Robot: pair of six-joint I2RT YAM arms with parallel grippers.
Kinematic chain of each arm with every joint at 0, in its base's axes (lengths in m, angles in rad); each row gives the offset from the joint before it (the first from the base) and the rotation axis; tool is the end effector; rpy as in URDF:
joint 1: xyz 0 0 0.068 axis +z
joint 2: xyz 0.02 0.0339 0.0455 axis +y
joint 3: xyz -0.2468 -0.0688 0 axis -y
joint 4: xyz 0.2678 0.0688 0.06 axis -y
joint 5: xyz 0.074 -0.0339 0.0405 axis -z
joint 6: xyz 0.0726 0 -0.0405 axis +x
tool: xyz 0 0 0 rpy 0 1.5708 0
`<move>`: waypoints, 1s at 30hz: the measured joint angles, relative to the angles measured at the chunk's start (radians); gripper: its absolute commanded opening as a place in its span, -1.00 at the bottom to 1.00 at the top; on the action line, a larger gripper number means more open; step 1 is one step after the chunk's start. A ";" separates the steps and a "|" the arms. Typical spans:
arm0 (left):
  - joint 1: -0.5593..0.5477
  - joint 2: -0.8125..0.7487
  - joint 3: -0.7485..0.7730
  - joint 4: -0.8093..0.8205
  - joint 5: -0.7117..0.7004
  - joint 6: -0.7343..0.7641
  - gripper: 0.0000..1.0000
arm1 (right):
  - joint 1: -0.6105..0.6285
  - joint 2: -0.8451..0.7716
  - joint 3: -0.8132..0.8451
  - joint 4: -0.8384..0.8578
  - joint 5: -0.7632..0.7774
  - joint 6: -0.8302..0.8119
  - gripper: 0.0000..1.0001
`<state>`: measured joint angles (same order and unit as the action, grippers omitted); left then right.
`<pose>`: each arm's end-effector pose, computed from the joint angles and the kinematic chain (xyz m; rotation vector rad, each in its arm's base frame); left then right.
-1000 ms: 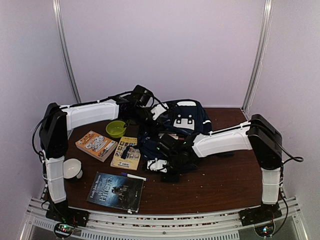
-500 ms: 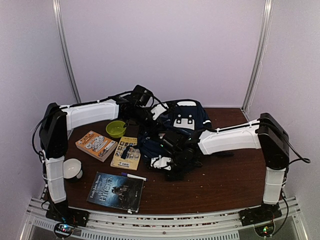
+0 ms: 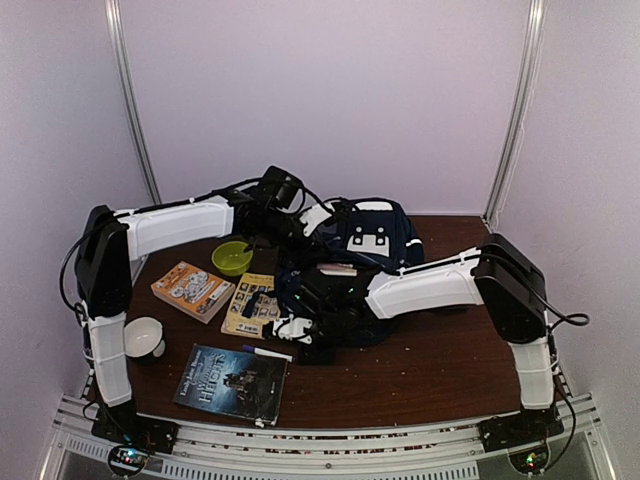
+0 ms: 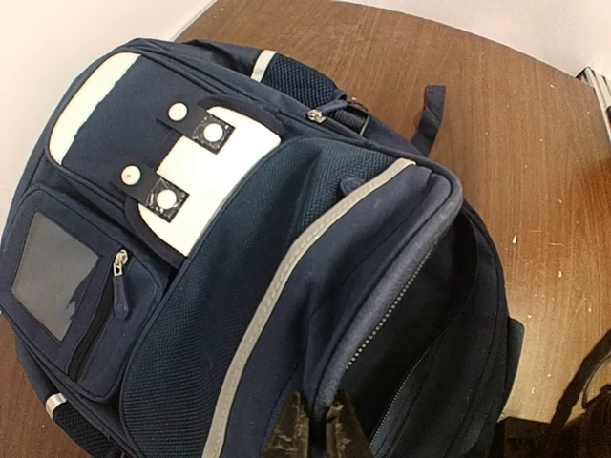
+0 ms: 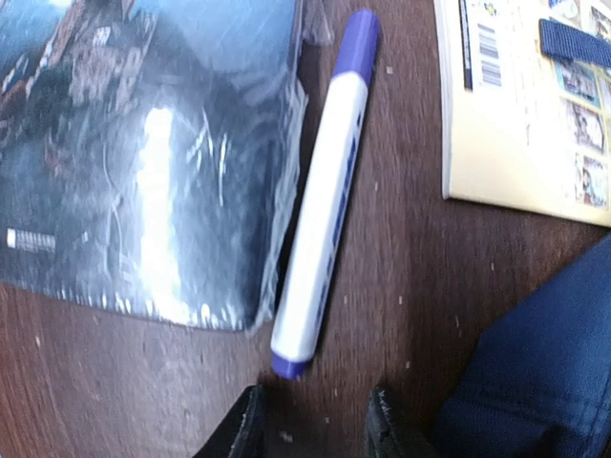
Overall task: Pack the student bag
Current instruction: Move the pen to the center of the board.
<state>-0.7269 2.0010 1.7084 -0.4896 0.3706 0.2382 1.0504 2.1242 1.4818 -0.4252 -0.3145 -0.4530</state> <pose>0.3540 -0.3500 0.2182 1.2683 2.0213 -0.6722 0.2137 0.4181 0.0857 -1.9155 1.8888 0.6106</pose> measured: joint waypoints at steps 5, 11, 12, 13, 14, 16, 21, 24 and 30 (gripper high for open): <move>0.006 -0.010 0.000 0.000 0.002 -0.006 -0.98 | 0.008 0.031 0.035 0.011 -0.028 0.004 -0.26; 0.026 -0.016 0.004 0.001 0.016 -0.020 -0.98 | 0.008 0.069 0.087 0.005 -0.060 0.001 -0.43; 0.029 -0.016 0.005 0.001 0.018 -0.023 -0.98 | 0.008 0.071 0.091 0.002 -0.063 -0.002 -0.47; 0.031 -0.016 0.005 0.000 0.020 -0.024 -0.98 | 0.008 0.074 0.097 -0.004 -0.066 -0.005 -0.51; 0.033 -0.016 0.005 0.000 0.023 -0.025 -0.98 | 0.008 0.077 0.103 -0.011 -0.070 -0.009 -0.56; 0.034 -0.016 0.005 0.000 0.027 -0.026 -0.98 | 0.008 0.081 0.111 -0.025 -0.074 -0.015 -0.67; 0.034 -0.016 0.005 0.000 0.028 -0.027 -0.98 | 0.006 0.084 0.124 -0.062 -0.075 -0.021 -0.78; 0.034 -0.016 0.005 0.000 0.029 -0.027 -0.97 | 0.001 0.080 0.117 -0.075 -0.071 -0.014 -0.80; 0.034 -0.016 0.005 0.001 0.030 -0.027 -0.97 | -0.034 -0.011 0.006 -0.118 -0.030 0.002 -0.81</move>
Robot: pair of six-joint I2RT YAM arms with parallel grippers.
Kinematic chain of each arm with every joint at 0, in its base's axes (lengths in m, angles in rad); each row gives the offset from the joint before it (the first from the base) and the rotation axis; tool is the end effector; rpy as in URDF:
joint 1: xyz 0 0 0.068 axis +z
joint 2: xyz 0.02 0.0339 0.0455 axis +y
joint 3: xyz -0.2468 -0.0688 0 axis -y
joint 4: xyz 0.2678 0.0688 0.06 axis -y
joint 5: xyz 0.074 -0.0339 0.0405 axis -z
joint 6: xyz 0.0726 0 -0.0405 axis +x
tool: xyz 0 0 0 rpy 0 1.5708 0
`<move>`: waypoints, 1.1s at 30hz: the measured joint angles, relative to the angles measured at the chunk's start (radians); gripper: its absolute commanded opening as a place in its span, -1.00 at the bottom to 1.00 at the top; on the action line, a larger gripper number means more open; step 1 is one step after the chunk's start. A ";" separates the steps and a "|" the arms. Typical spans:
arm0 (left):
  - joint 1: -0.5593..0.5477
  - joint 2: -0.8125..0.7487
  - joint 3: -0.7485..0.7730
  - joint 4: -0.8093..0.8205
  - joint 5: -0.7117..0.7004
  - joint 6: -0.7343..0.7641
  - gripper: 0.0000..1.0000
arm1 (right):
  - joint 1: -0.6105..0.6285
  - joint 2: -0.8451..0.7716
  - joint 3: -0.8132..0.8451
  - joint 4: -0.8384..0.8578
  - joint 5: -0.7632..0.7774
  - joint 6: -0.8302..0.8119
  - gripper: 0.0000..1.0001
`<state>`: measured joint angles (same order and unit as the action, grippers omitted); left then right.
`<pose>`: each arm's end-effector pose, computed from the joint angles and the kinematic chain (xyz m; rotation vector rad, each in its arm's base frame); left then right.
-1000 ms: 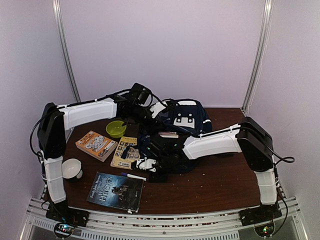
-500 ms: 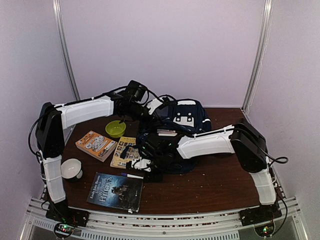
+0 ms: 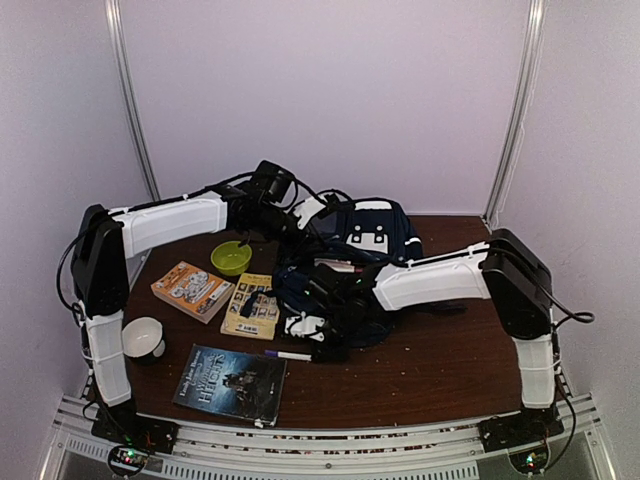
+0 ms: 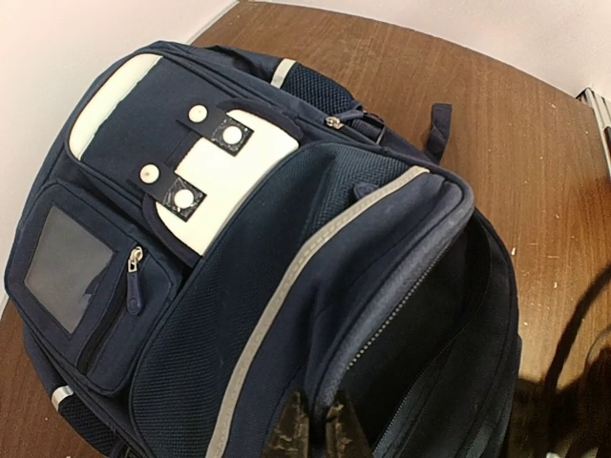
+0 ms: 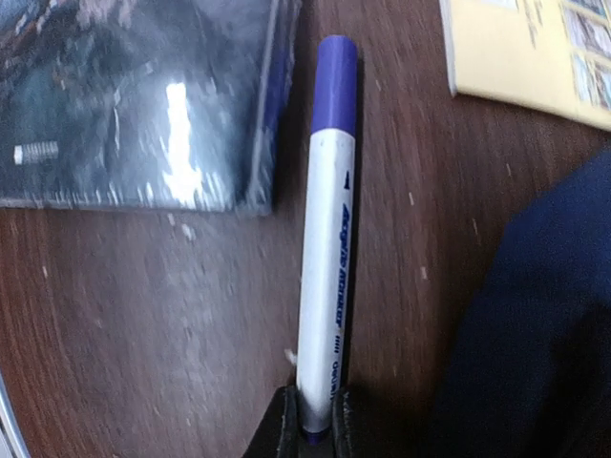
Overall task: Pack the student bag
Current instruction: Move the pen to the center of the board, then pick up the pen from the center of the board.
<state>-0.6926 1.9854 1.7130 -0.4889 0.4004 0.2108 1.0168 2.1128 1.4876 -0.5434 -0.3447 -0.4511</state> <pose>0.3632 -0.3381 0.2280 1.2120 2.0293 -0.7047 0.2187 0.4001 0.0859 -1.9393 2.0023 0.6241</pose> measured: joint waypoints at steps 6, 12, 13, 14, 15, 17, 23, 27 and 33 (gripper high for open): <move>0.000 0.000 0.000 0.000 0.000 0.000 -0.97 | -0.055 -0.157 -0.193 -0.074 0.087 -0.034 -0.81; 0.000 0.000 0.000 0.000 0.002 -0.001 -0.96 | -0.074 -0.304 -0.365 -0.166 0.159 -0.129 -0.80; 0.000 0.000 0.000 0.000 0.002 -0.001 -0.96 | -0.074 -0.313 -0.377 -0.175 0.166 -0.140 -0.73; 0.000 0.000 0.000 0.000 0.003 -0.002 -0.96 | -0.074 -0.324 -0.390 -0.181 0.174 -0.154 -0.64; 0.000 0.000 0.000 0.000 0.004 -0.003 -0.96 | -0.074 -0.332 -0.399 -0.187 0.182 -0.164 -0.57; 0.000 0.000 0.000 0.000 0.005 -0.005 -0.95 | -0.074 -0.338 -0.409 -0.202 0.192 -0.174 -0.42; 0.000 0.000 0.000 0.000 0.007 -0.011 -0.95 | -0.071 -0.340 -0.367 -0.230 0.166 -0.163 -0.32; 0.000 0.000 0.000 0.000 0.009 -0.011 -0.95 | -0.058 -0.328 -0.288 -0.222 0.138 -0.142 -0.32; 0.000 0.000 0.000 0.000 0.009 -0.012 -0.94 | -0.017 -0.259 -0.230 -0.182 0.110 -0.104 -0.32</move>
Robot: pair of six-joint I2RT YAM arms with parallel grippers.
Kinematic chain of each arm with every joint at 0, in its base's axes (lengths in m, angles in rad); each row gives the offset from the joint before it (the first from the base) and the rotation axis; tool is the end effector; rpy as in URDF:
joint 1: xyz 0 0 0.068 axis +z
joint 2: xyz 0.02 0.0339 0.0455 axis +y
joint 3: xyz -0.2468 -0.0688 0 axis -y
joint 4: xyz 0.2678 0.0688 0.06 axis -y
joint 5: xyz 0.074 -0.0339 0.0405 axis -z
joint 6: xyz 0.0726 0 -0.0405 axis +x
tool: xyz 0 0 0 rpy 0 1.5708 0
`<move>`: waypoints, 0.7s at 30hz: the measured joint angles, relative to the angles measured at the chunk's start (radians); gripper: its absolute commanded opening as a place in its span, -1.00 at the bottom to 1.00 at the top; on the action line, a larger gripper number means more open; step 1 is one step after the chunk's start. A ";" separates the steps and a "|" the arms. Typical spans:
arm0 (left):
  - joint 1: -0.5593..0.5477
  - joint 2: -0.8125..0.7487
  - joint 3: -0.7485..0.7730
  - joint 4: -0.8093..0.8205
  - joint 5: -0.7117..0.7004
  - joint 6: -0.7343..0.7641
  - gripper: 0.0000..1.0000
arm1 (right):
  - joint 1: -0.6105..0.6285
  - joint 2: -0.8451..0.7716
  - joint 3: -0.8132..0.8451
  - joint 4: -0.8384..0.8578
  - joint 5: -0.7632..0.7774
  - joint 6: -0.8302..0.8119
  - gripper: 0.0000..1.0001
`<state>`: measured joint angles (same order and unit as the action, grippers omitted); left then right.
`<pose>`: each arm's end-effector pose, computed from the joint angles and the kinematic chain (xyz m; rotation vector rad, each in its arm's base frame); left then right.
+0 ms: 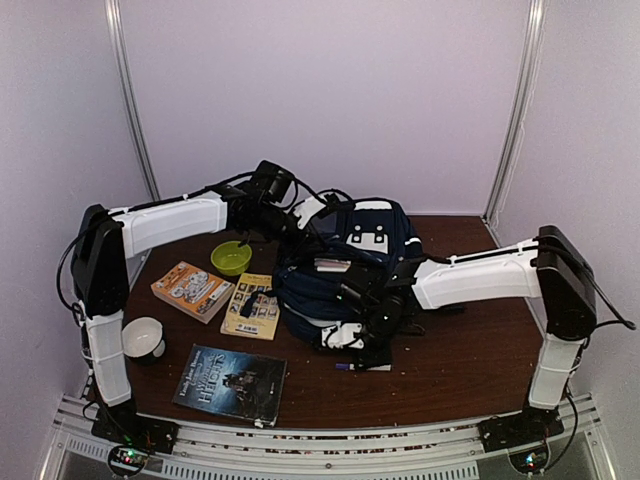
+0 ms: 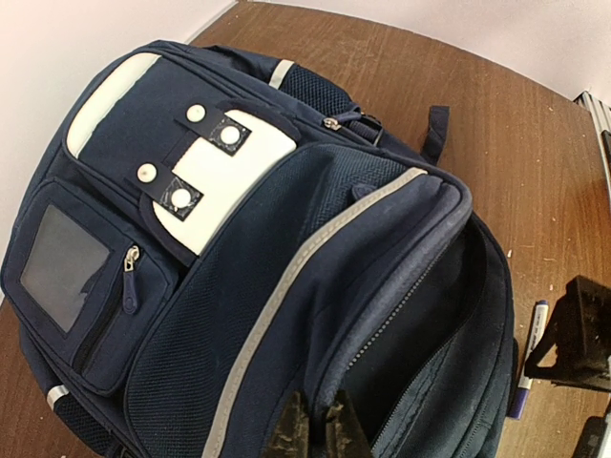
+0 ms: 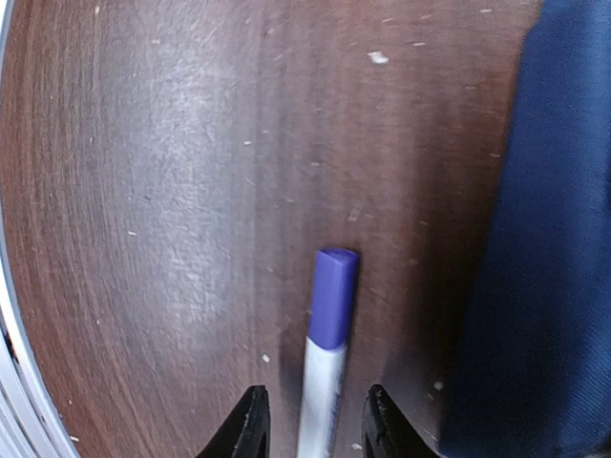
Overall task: Pack the student bag
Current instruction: Pick up the pen from the center of the board.
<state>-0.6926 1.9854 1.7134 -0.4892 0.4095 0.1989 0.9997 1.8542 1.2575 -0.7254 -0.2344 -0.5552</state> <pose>0.3627 -0.3385 0.2283 1.2049 2.0353 -0.7210 0.1911 0.3287 0.1094 -2.0806 2.0526 0.4161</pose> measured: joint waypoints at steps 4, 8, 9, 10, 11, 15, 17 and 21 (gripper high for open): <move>0.000 0.000 0.000 0.000 0.000 0.000 -0.95 | 0.017 0.042 0.000 0.004 0.000 0.019 -0.33; 0.000 0.000 0.000 0.000 0.002 0.000 -0.94 | 0.017 0.051 0.000 0.004 0.011 0.031 -0.33; 0.000 0.000 0.000 0.000 0.002 0.000 -0.94 | 0.017 0.051 0.000 0.005 0.013 0.032 -0.33; 0.000 0.000 0.000 0.000 0.002 0.000 -0.94 | 0.017 0.051 0.000 0.004 0.015 0.032 -0.34; 0.000 0.000 0.000 0.000 0.002 0.000 -0.94 | 0.017 0.051 -0.001 0.004 0.016 0.032 -0.36; 0.000 0.000 0.000 0.000 0.003 0.000 -0.94 | 0.016 0.051 -0.004 0.002 0.024 0.033 -0.43; 0.000 0.000 0.000 0.000 0.003 -0.001 -0.94 | 0.016 0.051 -0.007 -0.005 0.027 0.033 -0.51; 0.000 0.000 0.000 0.000 0.003 -0.001 -0.94 | 0.016 0.051 -0.008 -0.027 0.029 0.035 -0.71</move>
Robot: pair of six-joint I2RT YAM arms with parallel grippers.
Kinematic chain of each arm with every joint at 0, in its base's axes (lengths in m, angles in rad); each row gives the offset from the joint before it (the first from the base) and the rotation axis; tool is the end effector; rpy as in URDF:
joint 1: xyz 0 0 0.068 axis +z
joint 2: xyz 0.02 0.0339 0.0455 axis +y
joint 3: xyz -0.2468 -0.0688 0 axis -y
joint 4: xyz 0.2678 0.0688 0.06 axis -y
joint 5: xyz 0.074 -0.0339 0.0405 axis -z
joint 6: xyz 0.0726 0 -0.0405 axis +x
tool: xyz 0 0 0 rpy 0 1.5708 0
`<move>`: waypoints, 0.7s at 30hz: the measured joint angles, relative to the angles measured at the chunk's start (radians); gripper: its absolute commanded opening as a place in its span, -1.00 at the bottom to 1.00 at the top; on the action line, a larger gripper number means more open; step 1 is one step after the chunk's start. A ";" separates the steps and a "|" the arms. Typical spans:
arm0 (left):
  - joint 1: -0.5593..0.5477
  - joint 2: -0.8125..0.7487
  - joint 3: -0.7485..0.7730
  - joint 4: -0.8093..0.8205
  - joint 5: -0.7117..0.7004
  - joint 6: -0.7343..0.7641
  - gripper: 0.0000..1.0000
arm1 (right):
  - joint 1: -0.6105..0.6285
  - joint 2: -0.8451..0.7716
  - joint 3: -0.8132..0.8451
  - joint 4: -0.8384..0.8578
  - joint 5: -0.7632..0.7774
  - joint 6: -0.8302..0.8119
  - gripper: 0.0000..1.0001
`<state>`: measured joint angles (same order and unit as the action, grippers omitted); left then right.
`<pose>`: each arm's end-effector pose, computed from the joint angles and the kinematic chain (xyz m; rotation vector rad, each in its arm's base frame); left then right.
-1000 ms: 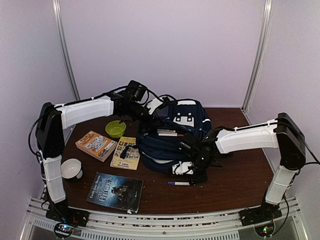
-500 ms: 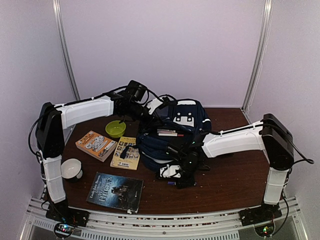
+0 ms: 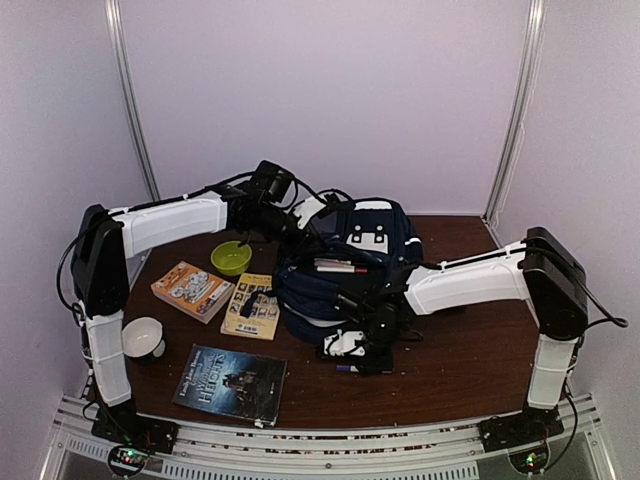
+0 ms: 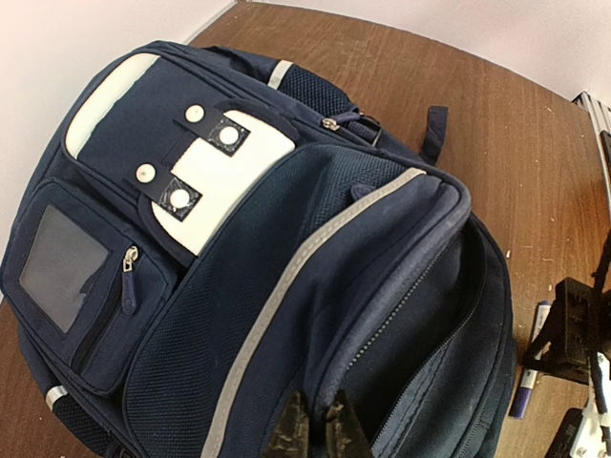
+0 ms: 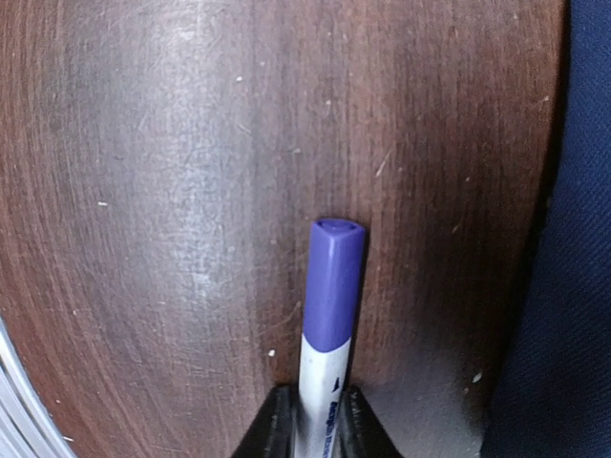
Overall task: Pack the student bag
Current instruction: Pick up the pen from the center of the board.
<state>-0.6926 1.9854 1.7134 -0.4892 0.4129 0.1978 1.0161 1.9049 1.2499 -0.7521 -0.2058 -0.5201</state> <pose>0.3625 -0.3386 0.2283 1.2053 2.0352 -0.7256 0.1841 0.3253 0.0880 -2.1112 2.1488 0.3622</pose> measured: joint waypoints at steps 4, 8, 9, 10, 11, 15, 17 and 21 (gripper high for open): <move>0.000 0.000 0.000 0.000 0.003 -0.003 -0.94 | 0.000 0.005 0.006 -0.018 -0.006 0.003 -0.83; 0.000 0.000 0.000 0.000 0.003 -0.006 -0.93 | -0.001 0.011 0.016 -0.028 -0.011 0.010 -0.85; 0.000 0.000 0.000 0.000 0.003 -0.006 -0.93 | -0.001 0.011 0.016 -0.029 -0.011 0.011 -0.83; 0.000 0.000 0.000 0.000 0.003 -0.006 -0.93 | -0.001 0.011 0.016 -0.029 -0.010 0.014 -0.76; 0.000 0.000 0.000 0.000 0.003 -0.006 -0.93 | -0.001 0.011 0.016 -0.029 -0.010 0.015 -0.66; 0.000 0.000 0.000 0.000 0.004 -0.006 -0.93 | -0.001 0.013 0.016 -0.030 -0.010 0.023 -0.68; 0.000 0.000 0.000 0.000 0.006 -0.006 -0.93 | -0.001 0.016 0.019 -0.031 -0.007 0.026 -0.80; 0.000 0.000 0.000 0.000 0.010 -0.007 -0.93 | -0.004 0.022 0.027 -0.037 -0.016 0.032 -0.88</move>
<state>-0.6922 1.9854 1.7134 -0.4892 0.4229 0.1909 1.0122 1.9266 1.2770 -0.7887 -0.2218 -0.4877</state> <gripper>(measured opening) 0.037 0.089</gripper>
